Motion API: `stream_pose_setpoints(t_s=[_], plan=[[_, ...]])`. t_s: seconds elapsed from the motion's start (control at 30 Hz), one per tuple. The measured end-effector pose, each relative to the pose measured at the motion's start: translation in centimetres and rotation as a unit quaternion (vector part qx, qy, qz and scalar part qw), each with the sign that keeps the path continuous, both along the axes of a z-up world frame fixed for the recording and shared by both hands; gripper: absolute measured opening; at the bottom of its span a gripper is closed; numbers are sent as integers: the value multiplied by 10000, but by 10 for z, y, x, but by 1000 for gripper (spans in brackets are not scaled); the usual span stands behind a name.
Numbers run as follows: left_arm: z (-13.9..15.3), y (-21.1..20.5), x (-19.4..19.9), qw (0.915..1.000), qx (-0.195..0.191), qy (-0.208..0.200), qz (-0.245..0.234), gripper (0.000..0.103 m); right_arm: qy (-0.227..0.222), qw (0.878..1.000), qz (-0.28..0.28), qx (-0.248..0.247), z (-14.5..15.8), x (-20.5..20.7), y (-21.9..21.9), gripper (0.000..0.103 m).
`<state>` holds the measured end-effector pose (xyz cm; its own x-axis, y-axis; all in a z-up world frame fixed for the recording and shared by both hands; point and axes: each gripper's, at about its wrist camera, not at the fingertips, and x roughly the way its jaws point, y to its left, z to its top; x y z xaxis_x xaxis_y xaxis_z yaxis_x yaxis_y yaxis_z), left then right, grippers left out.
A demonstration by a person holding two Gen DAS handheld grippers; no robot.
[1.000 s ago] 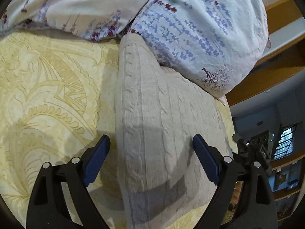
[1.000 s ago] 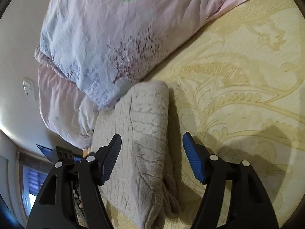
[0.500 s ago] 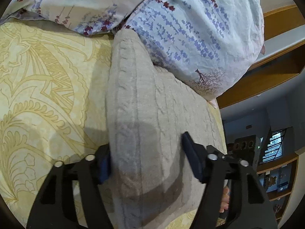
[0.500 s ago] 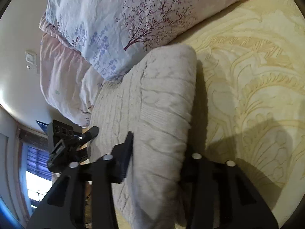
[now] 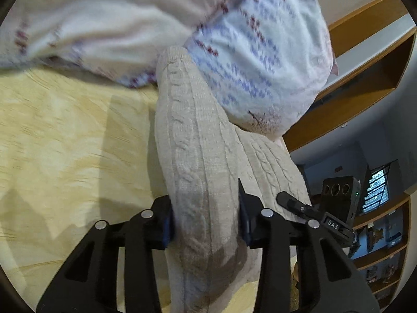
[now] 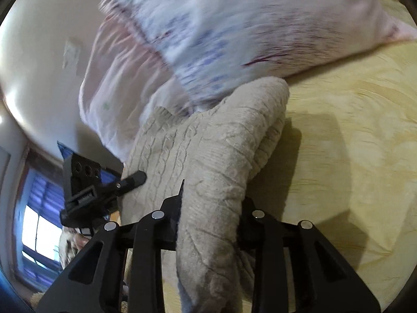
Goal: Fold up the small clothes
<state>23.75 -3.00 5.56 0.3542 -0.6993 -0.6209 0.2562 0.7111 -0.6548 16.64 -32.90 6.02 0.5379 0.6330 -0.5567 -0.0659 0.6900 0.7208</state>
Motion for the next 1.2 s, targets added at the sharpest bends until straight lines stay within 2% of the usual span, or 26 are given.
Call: stream_pose_setpoints(t_s=[0.13,0.23,0.33,0.37,0.4,0.47,0.53,0.63,0.67,0.77,0.8,0.83,0.87,0.9,1.0,1.2], plan=[[9,45,-5,9998,69,-98,173,39,-358,9988,296,-177,10,7,38,29],[1,69,-2,9993,216,-42,290,40,-483,9964,449,-525,9,11,64,29],[-28,80,12,9969,515,344,496,44,93,9966,476,-666,-21,23,79,30],[-40,84,16,9960,495,494,553,50,285,9962,394,-723,-32,25,79,35],[-46,88,17,9963,322,525,605,50,385,9969,344,-602,-39,27,76,36],[-46,91,17,9961,203,556,660,53,525,9978,273,-295,-43,28,67,40],[-37,92,14,9959,315,433,724,53,562,9980,189,-234,-39,26,58,43],[-18,95,2,9947,601,32,836,58,332,9992,-85,-223,-23,23,45,46],[-8,96,-5,9936,688,-187,881,60,286,9992,-198,-218,-20,25,40,50],[13,86,-24,9891,959,-755,826,65,367,9987,-321,-145,-25,32,30,49],[18,82,-31,9874,1059,-917,739,65,409,9986,-303,-113,-28,35,32,45],[22,76,-37,9855,1166,-1047,646,66,408,9987,-263,-121,-30,36,35,35],[25,67,-44,9828,1311,-1198,500,67,316,9992,-192,-129,-30,37,40,20],[26,62,-50,9805,1426,-1297,384,68,169,9992,-225,-269,-27,37,44,11],[27,38,-60,9716,1790,-1544,93,69,-193,9961,-420,-758,-12,37,46,9],[15,15,-65,9604,2252,-1637,-114,74,200,9931,-632,-972,-31,53,40,9]])
